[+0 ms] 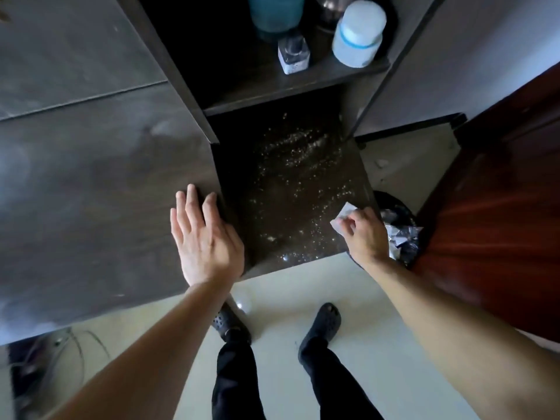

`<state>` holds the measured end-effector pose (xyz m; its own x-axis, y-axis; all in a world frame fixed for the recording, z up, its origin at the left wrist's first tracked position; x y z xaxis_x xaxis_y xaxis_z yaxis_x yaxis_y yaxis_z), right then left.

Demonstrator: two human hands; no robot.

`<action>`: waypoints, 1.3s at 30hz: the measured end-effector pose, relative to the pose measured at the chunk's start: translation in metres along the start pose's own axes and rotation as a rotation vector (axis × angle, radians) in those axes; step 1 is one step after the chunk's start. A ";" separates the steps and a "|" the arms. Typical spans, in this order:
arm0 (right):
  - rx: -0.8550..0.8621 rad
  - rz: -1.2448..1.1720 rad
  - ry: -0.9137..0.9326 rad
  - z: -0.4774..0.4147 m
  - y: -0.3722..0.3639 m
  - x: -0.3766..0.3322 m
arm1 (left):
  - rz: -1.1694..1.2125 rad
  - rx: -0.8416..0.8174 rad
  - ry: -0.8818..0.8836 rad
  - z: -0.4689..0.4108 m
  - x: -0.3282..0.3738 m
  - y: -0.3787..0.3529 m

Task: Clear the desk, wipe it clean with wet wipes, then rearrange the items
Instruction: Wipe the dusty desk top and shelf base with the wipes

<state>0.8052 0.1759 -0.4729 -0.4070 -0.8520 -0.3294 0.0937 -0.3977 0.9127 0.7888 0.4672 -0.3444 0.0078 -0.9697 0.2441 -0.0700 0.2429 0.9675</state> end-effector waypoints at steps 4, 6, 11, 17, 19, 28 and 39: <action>-0.080 -0.008 0.385 0.047 -0.007 0.005 | -0.006 0.015 0.006 0.001 0.001 0.002; -0.087 0.065 0.517 0.045 0.001 0.019 | -0.007 0.025 0.010 0.000 0.002 0.002; 0.083 -0.035 0.234 0.020 0.010 0.038 | -0.017 0.037 0.002 0.000 0.001 0.000; -0.003 0.049 0.511 0.025 -0.023 -0.028 | -0.006 0.051 -0.005 0.000 0.002 0.001; 0.023 0.098 0.516 -0.007 -0.006 -0.017 | -0.009 0.054 -0.006 0.000 0.001 0.000; 0.068 0.177 0.514 0.033 -0.012 -0.014 | -0.013 0.045 -0.001 -0.001 0.002 0.001; 0.120 0.259 0.392 -0.060 0.007 -0.059 | 0.002 0.048 0.003 0.000 0.002 0.001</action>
<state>0.8845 0.2029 -0.4619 -0.0092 -0.9911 -0.1330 0.0314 -0.1332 0.9906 0.7892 0.4656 -0.3435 0.0105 -0.9692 0.2460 -0.1178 0.2431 0.9628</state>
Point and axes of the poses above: each hand's wrist, its own z-axis away from the middle knuckle, its own y-axis out of the back of the hand, x = y × z, the point moved 5 cm from there along -z, towards the middle knuckle, and after that the axes turned 13 degrees about -y, right-handed, at the moved point
